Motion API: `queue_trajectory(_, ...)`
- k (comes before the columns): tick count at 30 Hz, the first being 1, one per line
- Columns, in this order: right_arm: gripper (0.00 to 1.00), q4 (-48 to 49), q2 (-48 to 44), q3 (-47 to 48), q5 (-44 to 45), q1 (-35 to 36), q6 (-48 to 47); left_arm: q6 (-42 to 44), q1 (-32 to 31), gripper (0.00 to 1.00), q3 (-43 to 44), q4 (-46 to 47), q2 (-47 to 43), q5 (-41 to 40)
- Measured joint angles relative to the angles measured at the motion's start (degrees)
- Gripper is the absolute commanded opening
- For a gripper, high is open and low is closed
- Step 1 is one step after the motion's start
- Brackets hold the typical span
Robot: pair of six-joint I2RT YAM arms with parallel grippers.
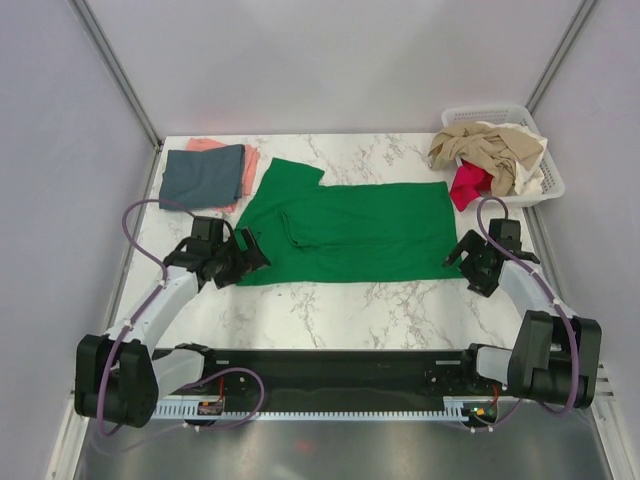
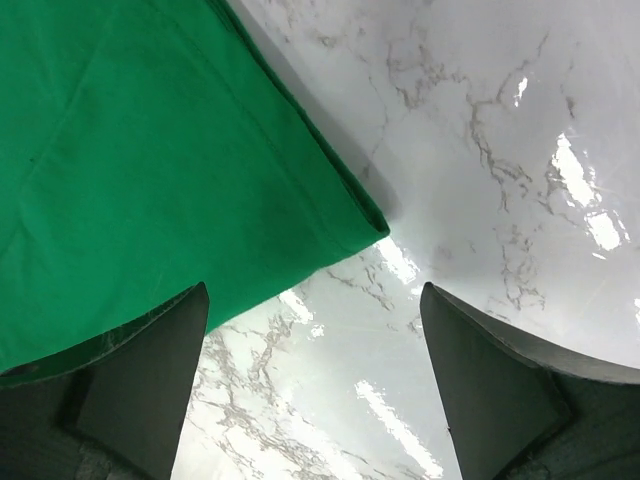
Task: Fold and stack the t-shirts
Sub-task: Fold the tshirt
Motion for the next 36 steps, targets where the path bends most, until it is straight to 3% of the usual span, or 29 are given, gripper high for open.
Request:
queue_trajectory(4,0.88,2.4,2.6,-0.9,-1.9,-1.2,-0.7,-4.1,0.2,0.99,-7.0,4.6,-2.5,-2.5)
queue_trajectory(8,0.83,6.1,4.9,-0.8,-3.0,-1.8,-0.7,-5.3,1.9,1.00,-8.3,8.6,-1.7,-4.8)
queue_trajectory(12,0.68,9.9,6.7,-0.8,-3.8,-2.0,-0.6,-5.9,4.5,0.98,-9.7,13.8,1.8,-5.6)
queue_trajectory(15,0.48,12.9,8.5,-0.9,-4.1,-2.1,-0.6,-6.4,4.9,0.96,-10.7,16.3,4.6,-5.7)
queue_trajectory(18,0.43,15.2,9.4,-1.4,-4.5,-2.3,-0.5,-6.7,4.9,0.90,-10.6,19.0,6.3,-5.4)
queue_trajectory(21,0.37,16.3,9.6,-1.9,-4.6,-2.4,-0.5,-7.0,4.9,0.73,-10.6,20.9,7.8,-4.6)
queue_trajectory(22,0.32,16.7,9.6,-2.1,-4.5,-2.4,-0.5,-7.1,5.0,0.56,-10.6,21.4,8.3,-4.3)
queue_trajectory(24,0.26,17.2,9.6,-2.4,-4.5,-2.4,-0.6,-7.5,5.0,0.34,-10.6,22.3,9.4,-3.9)
queue_trajectory(25,0.16,17.4,9.6,-2.6,-4.4,-2.4,-0.5,-7.6,5.0,0.13,-10.6,22.3,9.8,-3.6)
queue_trajectory(26,0.11,17.6,9.6,-2.8,-4.4,-2.4,-0.7,-7.5,5.0,0.04,-10.6,22.2,10.1,-3.0)
queue_trajectory(27,0.00,17.6,9.6,-2.9,-4.5,-2.4,-0.6,-7.5,5.0,0.02,-10.6,22.3,10.2,-2.7)
queue_trajectory(31,0.00,17.2,8.9,-3.3,-4.4,-2.7,-0.5,-7.4,5.0,0.02,-10.6,21.3,8.1,-2.0)
queue_trajectory(36,0.00,10.8,3.1,-5.1,-2.5,-3.4,0.5,-7.1,5.0,0.02,-10.3,15.6,-1.1,-2.2)
